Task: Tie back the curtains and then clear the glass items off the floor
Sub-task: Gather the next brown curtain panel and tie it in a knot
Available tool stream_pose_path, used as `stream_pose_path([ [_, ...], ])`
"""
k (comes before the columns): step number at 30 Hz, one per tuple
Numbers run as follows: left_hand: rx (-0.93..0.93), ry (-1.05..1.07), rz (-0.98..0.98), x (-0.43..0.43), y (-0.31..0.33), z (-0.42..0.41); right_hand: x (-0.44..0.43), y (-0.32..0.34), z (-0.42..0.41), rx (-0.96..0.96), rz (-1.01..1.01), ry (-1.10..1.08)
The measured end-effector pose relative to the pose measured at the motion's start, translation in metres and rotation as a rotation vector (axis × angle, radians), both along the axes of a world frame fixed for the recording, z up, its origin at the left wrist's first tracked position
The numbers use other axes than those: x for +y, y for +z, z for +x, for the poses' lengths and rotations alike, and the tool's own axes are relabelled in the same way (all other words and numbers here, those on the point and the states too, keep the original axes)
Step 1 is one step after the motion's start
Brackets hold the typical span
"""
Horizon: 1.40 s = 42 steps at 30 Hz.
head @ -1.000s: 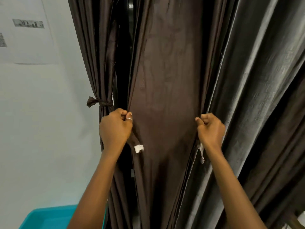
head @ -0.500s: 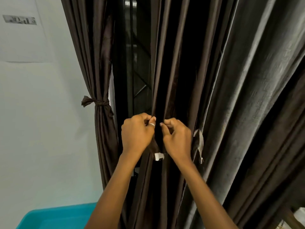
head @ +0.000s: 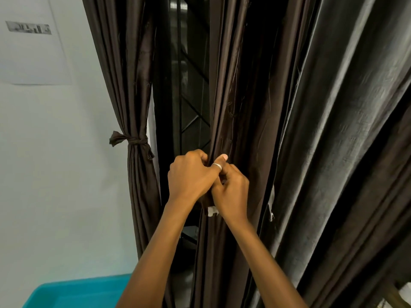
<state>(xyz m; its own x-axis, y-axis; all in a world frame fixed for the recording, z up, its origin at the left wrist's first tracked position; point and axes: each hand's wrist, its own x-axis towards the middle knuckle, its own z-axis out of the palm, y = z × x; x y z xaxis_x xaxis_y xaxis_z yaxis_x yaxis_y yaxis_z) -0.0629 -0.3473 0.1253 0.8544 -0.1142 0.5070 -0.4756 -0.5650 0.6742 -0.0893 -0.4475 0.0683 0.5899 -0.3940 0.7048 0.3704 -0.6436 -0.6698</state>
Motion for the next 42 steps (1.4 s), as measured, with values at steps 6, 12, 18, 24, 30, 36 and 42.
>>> stream_pose_path([
  [6, -0.052, 0.078, 0.085, -0.009, 0.006, -0.002, -0.005, -0.001, 0.002, 0.0, -0.011, -0.001],
  [12, -0.115, 0.102, 0.119, -0.011, 0.005, -0.002, -0.014, 0.007, -0.006, 0.041, -0.079, 0.046],
  [18, -0.144, 0.095, 0.065, -0.003, -0.001, 0.005, -0.034, 0.016, -0.019, -0.027, 0.001, -0.226],
  [24, -0.153, 0.094, 0.056, 0.003, -0.001, 0.007, -0.057, 0.025, -0.017, 0.077, 0.056, -0.433],
  [30, -0.151, 0.101, 0.05, 0.011, -0.002, 0.008, -0.073, 0.027, -0.005, 0.168, 0.089, -0.373],
  [36, -0.157, 0.189, 0.071, 0.04, 0.004, 0.022, -0.112, 0.038, -0.019, 0.186, 0.187, -0.479],
  [42, -0.18, 0.135, 0.031, 0.029, -0.001, 0.014, -0.089, 0.023, -0.023, 0.111, 0.107, -0.402],
])
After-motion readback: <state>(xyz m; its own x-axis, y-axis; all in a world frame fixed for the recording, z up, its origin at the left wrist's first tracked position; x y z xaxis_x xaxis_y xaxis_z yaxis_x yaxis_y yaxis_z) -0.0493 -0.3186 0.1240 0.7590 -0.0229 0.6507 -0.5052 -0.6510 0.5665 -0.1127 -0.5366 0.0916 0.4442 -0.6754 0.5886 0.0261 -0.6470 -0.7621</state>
